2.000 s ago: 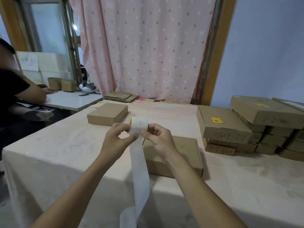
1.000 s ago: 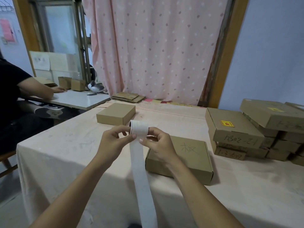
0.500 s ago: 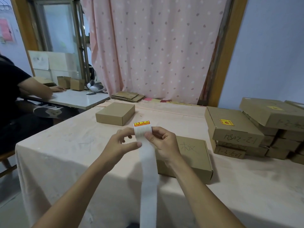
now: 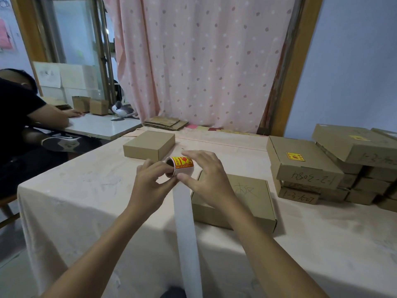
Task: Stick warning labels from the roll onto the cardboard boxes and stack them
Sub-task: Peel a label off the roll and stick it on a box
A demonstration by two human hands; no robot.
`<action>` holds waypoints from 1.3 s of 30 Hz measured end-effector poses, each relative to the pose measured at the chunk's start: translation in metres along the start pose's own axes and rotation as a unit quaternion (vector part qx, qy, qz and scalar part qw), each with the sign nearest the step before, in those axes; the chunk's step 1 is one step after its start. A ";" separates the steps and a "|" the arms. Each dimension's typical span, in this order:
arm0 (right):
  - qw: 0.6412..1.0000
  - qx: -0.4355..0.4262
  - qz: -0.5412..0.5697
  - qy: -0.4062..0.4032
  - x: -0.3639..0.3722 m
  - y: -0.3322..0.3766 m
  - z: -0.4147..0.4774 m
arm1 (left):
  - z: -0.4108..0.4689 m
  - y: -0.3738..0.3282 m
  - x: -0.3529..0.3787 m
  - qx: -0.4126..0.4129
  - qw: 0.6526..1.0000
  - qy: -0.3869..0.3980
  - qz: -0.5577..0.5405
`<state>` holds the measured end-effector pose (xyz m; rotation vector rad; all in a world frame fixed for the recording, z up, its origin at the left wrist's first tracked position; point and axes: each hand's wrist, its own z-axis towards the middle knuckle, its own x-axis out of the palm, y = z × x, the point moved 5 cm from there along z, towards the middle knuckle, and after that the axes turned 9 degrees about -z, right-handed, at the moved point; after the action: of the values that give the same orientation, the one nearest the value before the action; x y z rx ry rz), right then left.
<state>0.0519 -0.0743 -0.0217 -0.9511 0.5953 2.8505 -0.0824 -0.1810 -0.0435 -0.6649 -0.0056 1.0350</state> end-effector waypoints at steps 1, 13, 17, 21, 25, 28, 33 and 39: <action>0.999 -0.022 -0.023 0.005 0.003 0.003 0.002 | 0.000 -0.001 0.000 0.013 1.000 -0.002 0.007; 0.989 -0.088 -0.071 -0.099 0.000 0.008 0.003 | 0.000 -0.004 -0.002 0.119 0.985 -0.035 0.123; 0.992 -0.069 -0.048 -0.095 -0.001 0.004 0.005 | 0.002 -0.002 -0.003 0.133 0.980 -0.028 0.148; 0.990 -0.071 -0.070 -0.097 -0.001 0.002 0.004 | 0.000 0.001 -0.003 0.134 0.980 -0.023 0.147; 0.984 -0.105 -0.109 -0.096 0.003 0.008 0.000 | -0.002 0.000 0.000 0.129 0.982 -0.017 0.133; 0.989 -0.069 -0.079 -0.104 0.004 0.001 -0.001 | -0.003 0.000 0.001 0.125 0.983 -0.017 0.129; 0.998 0.016 -0.013 -0.058 0.013 -0.015 -0.003 | -0.005 0.004 0.002 0.123 0.982 -0.010 0.141; 0.996 0.055 0.019 -0.063 0.014 -0.021 -0.005 | -0.008 0.016 0.004 0.095 0.984 0.020 0.147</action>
<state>0.0477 -0.0573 -0.0405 -0.7451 0.7557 2.8496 -0.0904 -0.1769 -0.0592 -0.5219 0.2307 1.2879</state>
